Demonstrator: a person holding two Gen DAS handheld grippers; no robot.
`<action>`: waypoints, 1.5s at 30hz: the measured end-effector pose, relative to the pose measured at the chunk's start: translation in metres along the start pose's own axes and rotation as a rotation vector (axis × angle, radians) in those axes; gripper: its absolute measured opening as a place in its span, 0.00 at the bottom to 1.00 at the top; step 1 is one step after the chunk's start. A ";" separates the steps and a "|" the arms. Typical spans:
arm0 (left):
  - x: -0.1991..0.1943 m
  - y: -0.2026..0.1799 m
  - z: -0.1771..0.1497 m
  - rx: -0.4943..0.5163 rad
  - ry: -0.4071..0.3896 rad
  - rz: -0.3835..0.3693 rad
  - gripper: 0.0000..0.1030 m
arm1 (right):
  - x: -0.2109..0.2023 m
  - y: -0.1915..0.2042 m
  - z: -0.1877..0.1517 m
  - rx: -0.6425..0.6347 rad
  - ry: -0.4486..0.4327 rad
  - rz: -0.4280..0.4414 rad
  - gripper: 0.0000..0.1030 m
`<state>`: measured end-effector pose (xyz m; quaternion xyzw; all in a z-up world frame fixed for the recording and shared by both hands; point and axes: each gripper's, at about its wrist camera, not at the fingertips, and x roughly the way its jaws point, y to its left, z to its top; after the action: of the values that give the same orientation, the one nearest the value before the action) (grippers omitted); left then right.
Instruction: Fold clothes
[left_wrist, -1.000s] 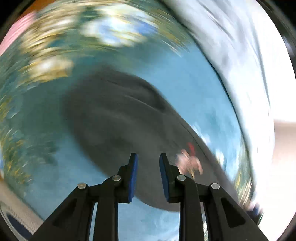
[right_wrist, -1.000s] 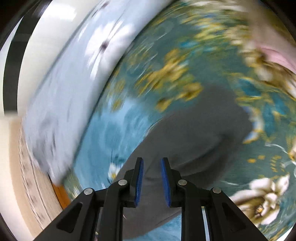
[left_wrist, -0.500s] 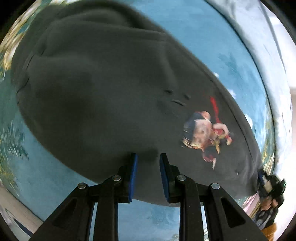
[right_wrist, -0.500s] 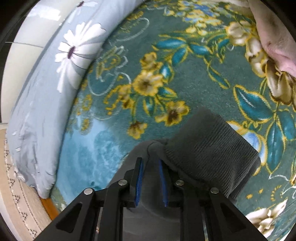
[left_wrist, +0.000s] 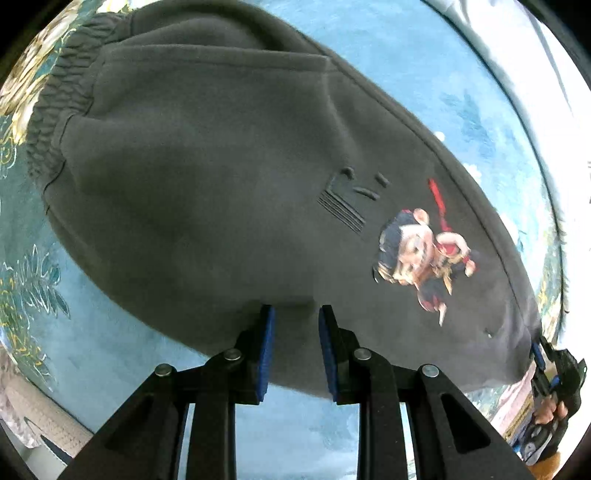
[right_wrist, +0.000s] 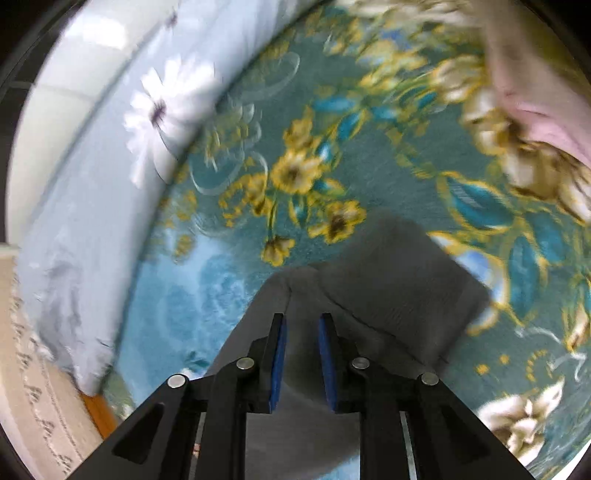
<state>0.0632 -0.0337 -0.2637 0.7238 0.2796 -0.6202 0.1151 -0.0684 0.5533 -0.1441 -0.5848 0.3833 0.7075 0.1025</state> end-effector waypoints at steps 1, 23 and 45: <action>-0.001 0.000 -0.004 0.004 0.000 0.002 0.24 | -0.010 -0.014 -0.001 0.032 -0.016 0.004 0.23; -0.037 -0.015 -0.056 0.066 -0.010 0.053 0.24 | 0.026 -0.090 -0.001 0.337 0.040 0.132 0.69; -0.088 0.011 -0.086 -0.027 -0.130 -0.077 0.24 | -0.076 0.042 -0.045 -0.235 -0.146 0.017 0.20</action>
<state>0.1343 -0.0212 -0.1637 0.6692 0.3074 -0.6660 0.1189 -0.0372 0.5174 -0.0579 -0.5366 0.2942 0.7890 0.0546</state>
